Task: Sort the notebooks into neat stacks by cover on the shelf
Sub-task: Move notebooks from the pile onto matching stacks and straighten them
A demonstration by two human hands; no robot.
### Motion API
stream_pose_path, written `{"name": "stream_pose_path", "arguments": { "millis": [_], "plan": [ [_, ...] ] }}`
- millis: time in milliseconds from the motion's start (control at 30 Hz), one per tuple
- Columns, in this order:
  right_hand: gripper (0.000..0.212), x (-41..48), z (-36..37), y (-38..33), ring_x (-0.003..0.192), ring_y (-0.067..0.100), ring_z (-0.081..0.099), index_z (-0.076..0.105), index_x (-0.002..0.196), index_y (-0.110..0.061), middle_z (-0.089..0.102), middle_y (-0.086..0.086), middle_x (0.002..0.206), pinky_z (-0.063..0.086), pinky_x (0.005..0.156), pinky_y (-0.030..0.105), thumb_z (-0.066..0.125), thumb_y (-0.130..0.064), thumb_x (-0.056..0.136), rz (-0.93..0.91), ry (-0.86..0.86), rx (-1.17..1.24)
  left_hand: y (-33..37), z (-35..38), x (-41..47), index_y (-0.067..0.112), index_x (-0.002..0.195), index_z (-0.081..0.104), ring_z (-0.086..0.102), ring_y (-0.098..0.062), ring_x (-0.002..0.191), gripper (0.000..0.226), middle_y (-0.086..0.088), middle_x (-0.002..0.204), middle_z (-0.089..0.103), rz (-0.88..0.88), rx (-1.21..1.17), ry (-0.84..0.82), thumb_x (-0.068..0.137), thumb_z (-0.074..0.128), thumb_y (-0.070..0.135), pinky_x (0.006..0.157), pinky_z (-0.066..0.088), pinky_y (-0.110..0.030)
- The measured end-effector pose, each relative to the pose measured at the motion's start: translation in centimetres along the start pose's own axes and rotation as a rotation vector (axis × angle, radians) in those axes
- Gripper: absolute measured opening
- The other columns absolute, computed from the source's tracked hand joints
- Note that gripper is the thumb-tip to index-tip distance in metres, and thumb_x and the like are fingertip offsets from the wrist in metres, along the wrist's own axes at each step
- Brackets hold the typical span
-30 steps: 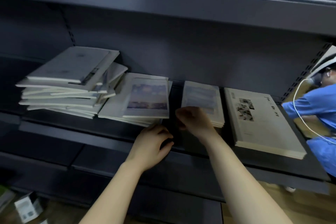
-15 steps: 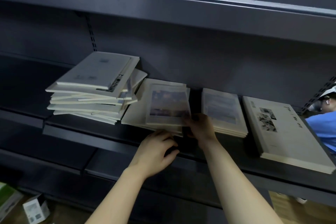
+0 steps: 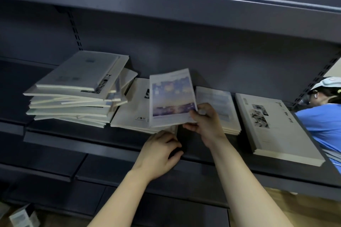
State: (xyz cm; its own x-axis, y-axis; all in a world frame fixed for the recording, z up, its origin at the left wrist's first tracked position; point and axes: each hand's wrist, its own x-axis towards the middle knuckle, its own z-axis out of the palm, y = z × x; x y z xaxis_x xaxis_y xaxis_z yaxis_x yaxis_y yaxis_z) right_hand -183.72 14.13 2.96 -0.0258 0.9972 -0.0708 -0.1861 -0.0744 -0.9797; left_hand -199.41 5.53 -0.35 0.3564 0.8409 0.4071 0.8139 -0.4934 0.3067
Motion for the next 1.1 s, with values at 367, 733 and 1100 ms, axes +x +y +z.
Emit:
{"name": "stream_pose_path", "arguments": {
  "millis": [367, 733, 1100],
  "plan": [
    [0.014, 1.3, -10.9, -2.9, 0.089, 0.031, 0.064, 0.053, 0.094, -0.005, 0.055, 0.014, 0.107, 0.059, 0.057, 0.031, 0.062, 0.003, 0.088, -0.004, 0.345, 0.086, 2.2, 2.1, 1.6, 0.016, 0.092, 0.073, 0.059, -0.018, 0.087, 0.018, 0.001, 0.092, 0.066, 0.05, -0.027, 0.056, 0.086, 0.064, 0.03, 0.077, 0.045, -0.027],
    [0.033, 0.4, -12.3, -1.6, 0.041, 0.006, 0.056, 0.06, 0.054, -0.012, 0.055, -0.004, 0.04, 0.033, 0.038, 0.013, 0.07, -0.025, 0.082, -0.196, 0.416, -0.905, 2.9, 3.5, 2.6, 0.014, 0.086, 0.07, 0.057, -0.017, 0.081, 0.014, 0.002, 0.085, 0.063, 0.069, -0.058, 0.088, 0.085, 0.065, 0.027, 0.071, 0.049, -0.032],
    [0.012, 0.5, -11.3, -1.9, 0.064, 0.01, 0.052, 0.073, 0.096, -0.012, 0.066, -0.001, 0.077, 0.037, 0.059, 0.023, 0.069, -0.016, 0.085, -0.338, 0.433, -1.032, 3.0, 3.3, 2.6, 0.014, 0.088, 0.071, 0.058, -0.017, 0.083, 0.015, 0.002, 0.087, 0.064, 0.053, -0.072, 0.09, 0.085, 0.065, 0.028, 0.072, 0.048, -0.028]
  ]
}}
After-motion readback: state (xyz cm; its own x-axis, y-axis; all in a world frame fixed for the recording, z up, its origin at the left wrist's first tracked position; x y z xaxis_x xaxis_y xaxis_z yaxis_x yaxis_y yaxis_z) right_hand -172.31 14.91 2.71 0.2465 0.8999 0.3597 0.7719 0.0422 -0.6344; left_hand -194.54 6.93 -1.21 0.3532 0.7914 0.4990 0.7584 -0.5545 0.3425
